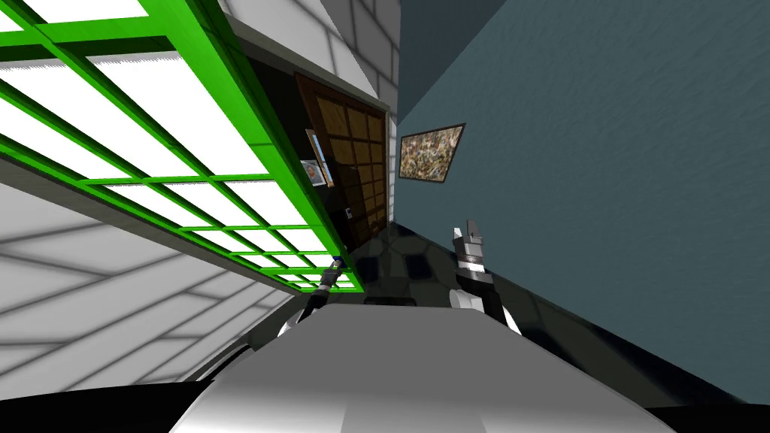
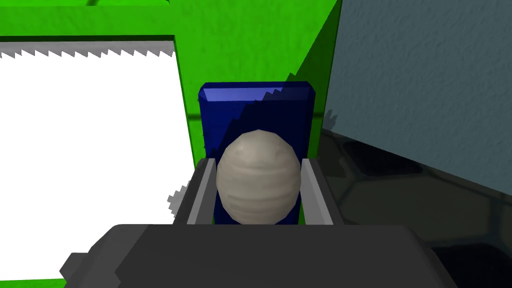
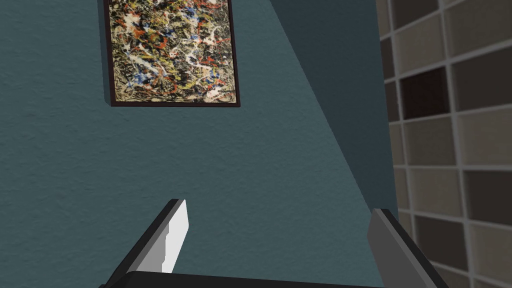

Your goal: Pull the door open

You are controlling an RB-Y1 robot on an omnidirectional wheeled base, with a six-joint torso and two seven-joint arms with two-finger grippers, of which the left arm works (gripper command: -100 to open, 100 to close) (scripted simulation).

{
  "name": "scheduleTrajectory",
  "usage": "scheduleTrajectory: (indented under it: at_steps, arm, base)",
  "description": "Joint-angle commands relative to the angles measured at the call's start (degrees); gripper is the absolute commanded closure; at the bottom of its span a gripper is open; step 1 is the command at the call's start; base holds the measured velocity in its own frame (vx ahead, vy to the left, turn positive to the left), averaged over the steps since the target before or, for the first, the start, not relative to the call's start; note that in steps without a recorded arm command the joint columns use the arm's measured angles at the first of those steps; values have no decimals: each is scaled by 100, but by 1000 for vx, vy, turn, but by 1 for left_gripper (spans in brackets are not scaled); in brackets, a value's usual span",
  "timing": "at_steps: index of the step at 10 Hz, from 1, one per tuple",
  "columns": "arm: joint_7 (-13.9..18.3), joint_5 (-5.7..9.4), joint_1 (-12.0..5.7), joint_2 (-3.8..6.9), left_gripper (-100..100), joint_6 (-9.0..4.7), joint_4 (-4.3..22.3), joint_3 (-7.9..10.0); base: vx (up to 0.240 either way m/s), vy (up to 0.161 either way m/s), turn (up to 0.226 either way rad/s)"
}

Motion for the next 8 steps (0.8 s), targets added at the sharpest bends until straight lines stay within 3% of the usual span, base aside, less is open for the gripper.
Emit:
scheduleTrajectory:
  at_steps: [1,4,5,8]
  arm:
    - [140,-65,73,90,100,-201,59,-117]
    - [311,-148,190,234,100,-441,68,-271]
    - [289,-142,143,186,100,-400,128,-257]
    - [399,-202,224,262,100,-608,201,-358]
  base:
    - [-193,85,-128]
    - [-187,54,-87]
    - [-83,33,-16]
    - [-168,67,-147]
